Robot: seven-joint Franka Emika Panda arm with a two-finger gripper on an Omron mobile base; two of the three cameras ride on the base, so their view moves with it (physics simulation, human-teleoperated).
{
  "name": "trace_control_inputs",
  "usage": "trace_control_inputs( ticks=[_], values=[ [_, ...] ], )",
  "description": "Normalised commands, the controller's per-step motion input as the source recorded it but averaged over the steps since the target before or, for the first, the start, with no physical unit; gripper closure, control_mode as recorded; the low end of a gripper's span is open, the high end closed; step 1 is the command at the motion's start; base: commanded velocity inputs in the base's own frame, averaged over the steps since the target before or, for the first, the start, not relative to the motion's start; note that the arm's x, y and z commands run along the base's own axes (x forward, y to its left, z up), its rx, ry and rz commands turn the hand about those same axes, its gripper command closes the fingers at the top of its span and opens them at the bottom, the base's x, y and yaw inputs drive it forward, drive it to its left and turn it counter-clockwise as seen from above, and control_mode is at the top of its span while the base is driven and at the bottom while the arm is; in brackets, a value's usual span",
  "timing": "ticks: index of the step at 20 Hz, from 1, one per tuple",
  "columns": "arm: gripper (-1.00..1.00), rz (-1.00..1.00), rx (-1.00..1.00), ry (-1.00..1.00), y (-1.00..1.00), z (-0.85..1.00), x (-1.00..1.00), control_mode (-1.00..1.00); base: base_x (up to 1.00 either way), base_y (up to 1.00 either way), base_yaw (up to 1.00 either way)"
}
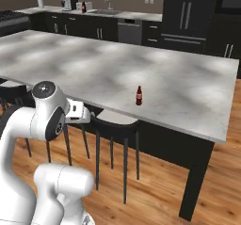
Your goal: Place the large bottle from the dining counter next to the other large bottle outside the sink, and place the small bottle from the dining counter next to the other small bottle inside the sink.
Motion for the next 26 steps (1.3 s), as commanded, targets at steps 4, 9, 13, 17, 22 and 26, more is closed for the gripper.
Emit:
trace_control_inputs(
  ticks=[4,9,13,17,22,26],
  values=[
    [-1.0,0.0,0.0,0.0,0.0,0.0,0.0,1.0,0.0,-0.93,0.11],
    [-1.0,0.0,0.0,0.0,0.0,0.0,0.0,1.0,0.0,-0.78,0.06],
    [-1.0,0.0,0.0,0.0,0.0,0.0,0.0,1.0,0.0,-0.46,-0.01],
    [-1.0,0.0,0.0,0.0,0.0,0.0,0.0,1.0,0.0,-0.15,-0.1],
    [-1.0,0.0,0.0,0.0,0.0,0.0,0.0,1.0,0.0,0.0,-0.2],
    [-1.0,0.0,0.0,0.0,0.0,0.0,0.0,1.0,0.0,0.09,-0.24]
  ],
)
